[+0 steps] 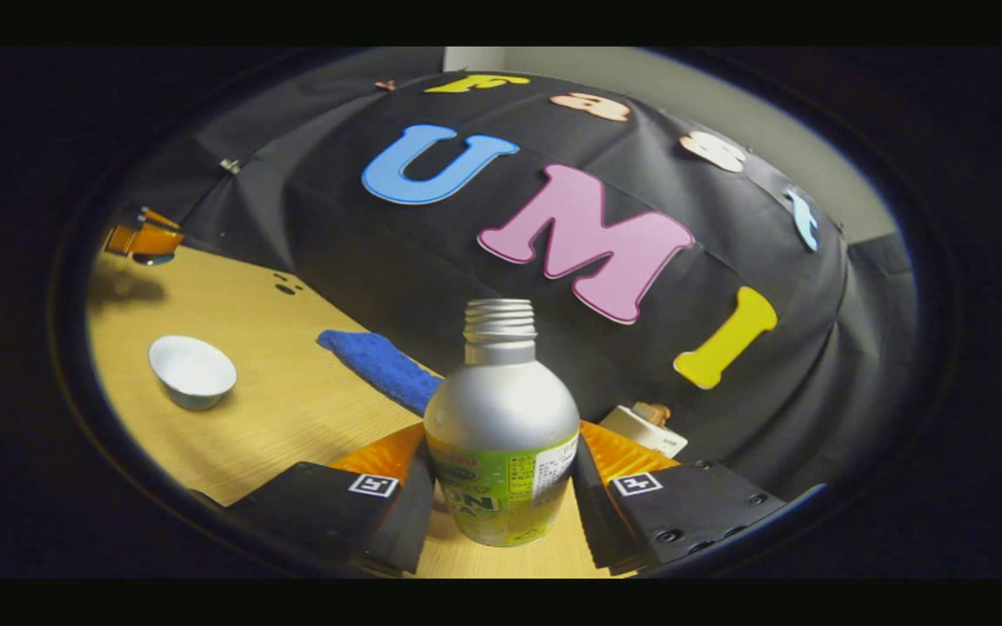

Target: Open the teacup lid with one hand, grasp the water bottle and pour water into the teacup with the other hand; after pouring, place the water bottle on the coaster and then close the teacup lid.

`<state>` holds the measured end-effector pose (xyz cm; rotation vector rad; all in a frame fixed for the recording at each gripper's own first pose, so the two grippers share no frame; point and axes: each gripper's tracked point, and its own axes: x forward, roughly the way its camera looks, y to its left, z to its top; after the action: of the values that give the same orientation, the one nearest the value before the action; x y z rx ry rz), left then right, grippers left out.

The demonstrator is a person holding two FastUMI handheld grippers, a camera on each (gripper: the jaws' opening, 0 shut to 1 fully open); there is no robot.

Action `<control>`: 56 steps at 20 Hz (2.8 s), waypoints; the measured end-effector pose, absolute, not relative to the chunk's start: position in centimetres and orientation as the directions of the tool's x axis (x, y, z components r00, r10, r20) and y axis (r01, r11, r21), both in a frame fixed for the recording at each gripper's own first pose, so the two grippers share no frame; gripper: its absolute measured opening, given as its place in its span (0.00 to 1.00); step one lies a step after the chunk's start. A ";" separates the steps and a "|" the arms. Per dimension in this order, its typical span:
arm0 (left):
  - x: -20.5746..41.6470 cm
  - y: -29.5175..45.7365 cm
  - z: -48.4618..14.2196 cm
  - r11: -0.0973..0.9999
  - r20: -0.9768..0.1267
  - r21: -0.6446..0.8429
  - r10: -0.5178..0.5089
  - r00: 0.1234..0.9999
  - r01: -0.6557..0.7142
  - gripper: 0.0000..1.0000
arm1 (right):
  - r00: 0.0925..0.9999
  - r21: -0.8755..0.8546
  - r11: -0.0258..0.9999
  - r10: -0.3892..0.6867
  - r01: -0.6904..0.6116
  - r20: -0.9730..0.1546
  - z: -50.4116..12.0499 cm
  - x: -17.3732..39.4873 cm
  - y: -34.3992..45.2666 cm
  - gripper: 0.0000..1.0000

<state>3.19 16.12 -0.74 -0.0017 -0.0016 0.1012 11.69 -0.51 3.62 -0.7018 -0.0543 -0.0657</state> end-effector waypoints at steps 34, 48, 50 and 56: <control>3.6 15.7 -0.5 1.000 0.004 0.000 0.006 1.000 -0.006 0.30 | 0.965 -0.998 -0.047 0.261 0.045 0.031 -1.8 12.5 9.9 0.73; 3.6 15.6 -0.6 1.000 0.003 0.000 -0.005 1.000 0.005 0.31 | 0.951 -0.965 -0.250 0.311 0.085 0.003 -1.3 13.6 9.5 0.73; 3.6 15.6 -0.6 1.000 0.003 -0.001 -0.005 1.000 0.005 0.30 | 0.949 -0.959 -0.268 0.315 0.093 0.004 -1.2 13.5 9.7 0.76; 3.6 15.5 -0.5 1.000 0.003 0.000 -0.009 1.000 0.009 0.31 | 0.937 -0.930 -0.340 0.349 0.141 0.014 -0.3 13.9 10.5 0.73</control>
<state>3.55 15.49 -0.55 -0.0001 -0.0033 -0.0086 13.89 10.51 -0.28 -1.9209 -0.3557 0.2220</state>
